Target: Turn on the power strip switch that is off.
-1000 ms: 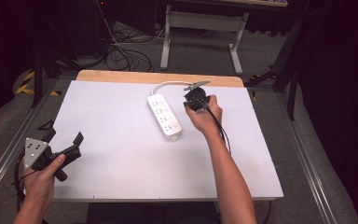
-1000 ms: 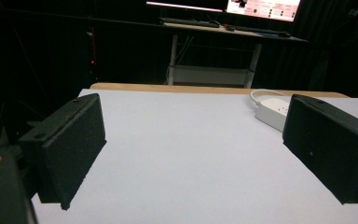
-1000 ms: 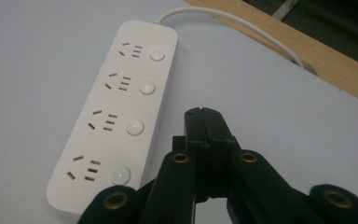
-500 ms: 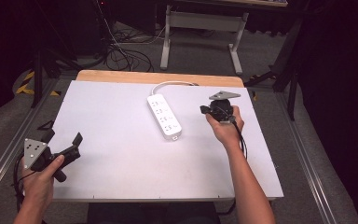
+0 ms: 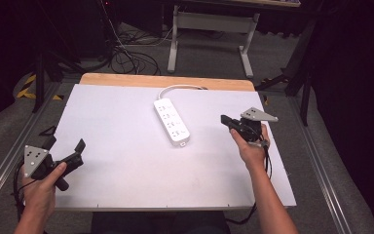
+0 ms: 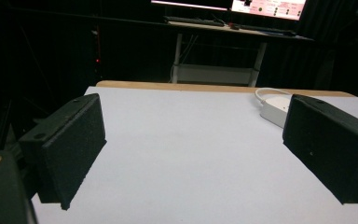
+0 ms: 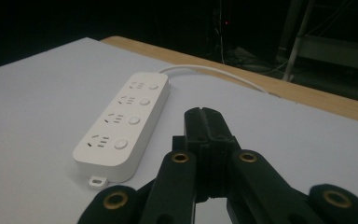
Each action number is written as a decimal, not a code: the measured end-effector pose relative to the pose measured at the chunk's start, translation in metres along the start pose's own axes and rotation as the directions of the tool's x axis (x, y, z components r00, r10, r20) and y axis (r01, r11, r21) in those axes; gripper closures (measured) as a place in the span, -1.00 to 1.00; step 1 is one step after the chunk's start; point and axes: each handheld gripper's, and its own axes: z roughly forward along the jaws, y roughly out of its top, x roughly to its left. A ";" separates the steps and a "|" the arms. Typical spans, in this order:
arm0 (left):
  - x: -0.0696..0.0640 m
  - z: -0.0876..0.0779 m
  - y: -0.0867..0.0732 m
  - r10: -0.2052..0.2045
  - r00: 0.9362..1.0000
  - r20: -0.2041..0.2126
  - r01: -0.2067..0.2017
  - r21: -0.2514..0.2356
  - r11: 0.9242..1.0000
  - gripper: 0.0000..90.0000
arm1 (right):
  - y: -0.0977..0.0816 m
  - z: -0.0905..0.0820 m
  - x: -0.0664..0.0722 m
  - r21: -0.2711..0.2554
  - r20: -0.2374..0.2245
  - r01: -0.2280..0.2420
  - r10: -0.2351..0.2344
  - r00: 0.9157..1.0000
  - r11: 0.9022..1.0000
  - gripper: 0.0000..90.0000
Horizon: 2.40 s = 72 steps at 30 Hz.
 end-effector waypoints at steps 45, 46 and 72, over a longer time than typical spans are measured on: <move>-0.002 0.001 0.001 -0.003 1.000 0.019 0.003 -0.005 1.000 -0.86 | -0.042 -0.034 -0.008 -0.254 -0.052 -0.060 0.049 0.997 0.965 -0.06; -0.002 0.001 0.001 -0.002 1.000 0.019 0.002 -0.004 1.000 -0.86 | -0.041 -0.034 -0.007 -0.251 -0.055 -0.060 0.048 0.997 0.966 -0.10; -0.001 0.001 0.001 0.002 1.000 0.029 -0.002 -0.003 1.000 -0.89 | -0.040 -0.030 -0.001 -0.216 -0.101 0.004 -0.026 0.995 0.976 -0.96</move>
